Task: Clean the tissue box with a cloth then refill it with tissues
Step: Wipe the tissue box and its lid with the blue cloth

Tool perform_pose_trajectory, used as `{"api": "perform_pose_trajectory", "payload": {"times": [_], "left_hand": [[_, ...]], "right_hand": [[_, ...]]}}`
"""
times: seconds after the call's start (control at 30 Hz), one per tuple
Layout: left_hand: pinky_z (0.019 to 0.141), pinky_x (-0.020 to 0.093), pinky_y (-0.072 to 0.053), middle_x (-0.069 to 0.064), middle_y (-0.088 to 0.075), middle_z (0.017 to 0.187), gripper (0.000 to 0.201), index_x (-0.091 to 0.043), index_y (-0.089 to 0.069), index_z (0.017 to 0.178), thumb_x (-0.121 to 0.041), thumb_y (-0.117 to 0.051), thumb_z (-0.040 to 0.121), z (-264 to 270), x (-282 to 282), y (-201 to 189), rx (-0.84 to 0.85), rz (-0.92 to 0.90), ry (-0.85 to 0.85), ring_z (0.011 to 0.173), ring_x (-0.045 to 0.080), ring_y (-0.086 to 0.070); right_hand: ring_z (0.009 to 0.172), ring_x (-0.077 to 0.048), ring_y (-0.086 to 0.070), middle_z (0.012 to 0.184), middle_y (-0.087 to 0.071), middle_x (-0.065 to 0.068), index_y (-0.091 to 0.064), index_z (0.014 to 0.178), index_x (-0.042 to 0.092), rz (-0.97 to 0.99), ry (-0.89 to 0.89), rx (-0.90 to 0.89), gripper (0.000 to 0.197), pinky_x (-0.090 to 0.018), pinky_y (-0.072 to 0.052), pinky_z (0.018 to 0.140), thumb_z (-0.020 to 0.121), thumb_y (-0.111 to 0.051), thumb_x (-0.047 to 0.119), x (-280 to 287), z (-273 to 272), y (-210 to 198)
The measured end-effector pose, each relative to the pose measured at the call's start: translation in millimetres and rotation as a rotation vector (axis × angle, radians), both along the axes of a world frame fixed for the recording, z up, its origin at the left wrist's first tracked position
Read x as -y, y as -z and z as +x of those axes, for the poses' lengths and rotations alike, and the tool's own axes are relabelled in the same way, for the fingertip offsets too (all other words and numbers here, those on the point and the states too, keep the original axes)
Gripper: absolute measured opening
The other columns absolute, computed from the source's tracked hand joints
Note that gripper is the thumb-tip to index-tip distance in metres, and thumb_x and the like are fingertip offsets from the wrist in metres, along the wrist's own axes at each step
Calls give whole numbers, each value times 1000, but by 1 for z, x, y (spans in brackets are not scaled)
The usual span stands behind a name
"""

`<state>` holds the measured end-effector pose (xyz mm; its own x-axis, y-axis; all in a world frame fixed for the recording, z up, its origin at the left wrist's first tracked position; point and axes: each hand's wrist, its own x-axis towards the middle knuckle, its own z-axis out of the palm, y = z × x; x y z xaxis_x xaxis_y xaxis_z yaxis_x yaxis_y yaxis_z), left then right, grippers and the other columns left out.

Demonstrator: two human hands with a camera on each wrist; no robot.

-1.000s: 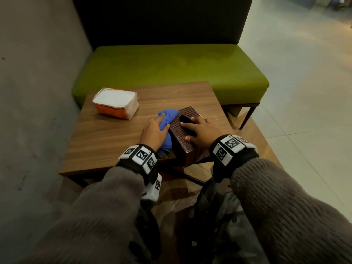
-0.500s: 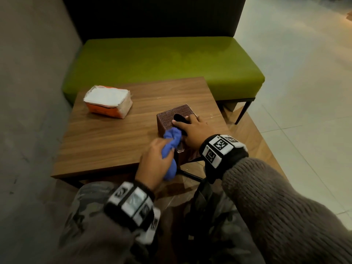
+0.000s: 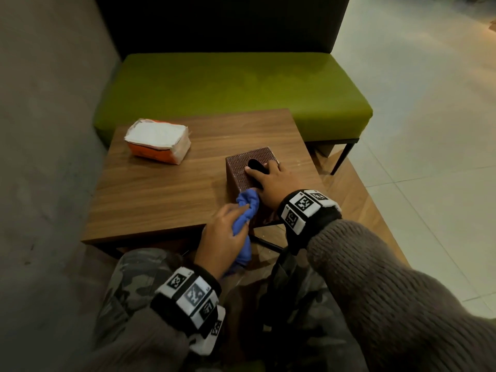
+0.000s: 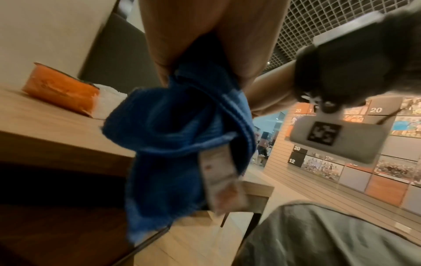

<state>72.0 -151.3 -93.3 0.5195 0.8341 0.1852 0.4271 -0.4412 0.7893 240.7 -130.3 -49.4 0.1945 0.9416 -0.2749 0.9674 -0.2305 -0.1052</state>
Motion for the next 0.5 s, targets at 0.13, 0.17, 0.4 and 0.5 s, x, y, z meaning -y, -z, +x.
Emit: {"api": "perform_pose_trajectory", "payload": {"times": [0.13, 0.17, 0.4, 0.5], "left_hand": [[84, 22, -41, 6, -62, 113, 28, -10, -66, 113, -16, -63, 86, 2, -2, 2, -22, 40, -89, 104, 17, -58], [83, 23, -42, 6, -61, 114, 28, -11, -65, 114, -17, -63, 86, 1, -8, 0, -52, 51, -104, 104, 18, -58], [96, 35, -40, 6, -51, 132, 37, -19, -61, 121, -9, -57, 85, -21, -55, -16, -346, 133, -21, 121, 24, -45], [93, 37, -41, 7, -54, 128, 36, -18, -63, 118, -8, -57, 85, -20, -73, -16, -360, 130, -44, 116, 26, -49]], "right_hand": [[134, -34, -30, 147, -28, -16, -18, 153, 32, 25, 22, 100, 57, -41, -36, 103, 102, -37, 43, -2, -10, 6], [133, -34, -30, 147, -28, -16, -18, 153, 30, 26, 38, 122, 57, -41, -36, 103, 101, -37, 44, -3, -13, 7], [139, -38, -24, 150, -26, -17, -36, 147, 29, -151, -70, 100, 73, -51, -29, 110, 85, -63, 55, -17, 4, -26], [141, -33, -27, 153, -28, -9, -27, 151, 31, -183, -156, -3, 81, -48, -31, 112, 84, -67, 50, -20, 6, -24]]}}
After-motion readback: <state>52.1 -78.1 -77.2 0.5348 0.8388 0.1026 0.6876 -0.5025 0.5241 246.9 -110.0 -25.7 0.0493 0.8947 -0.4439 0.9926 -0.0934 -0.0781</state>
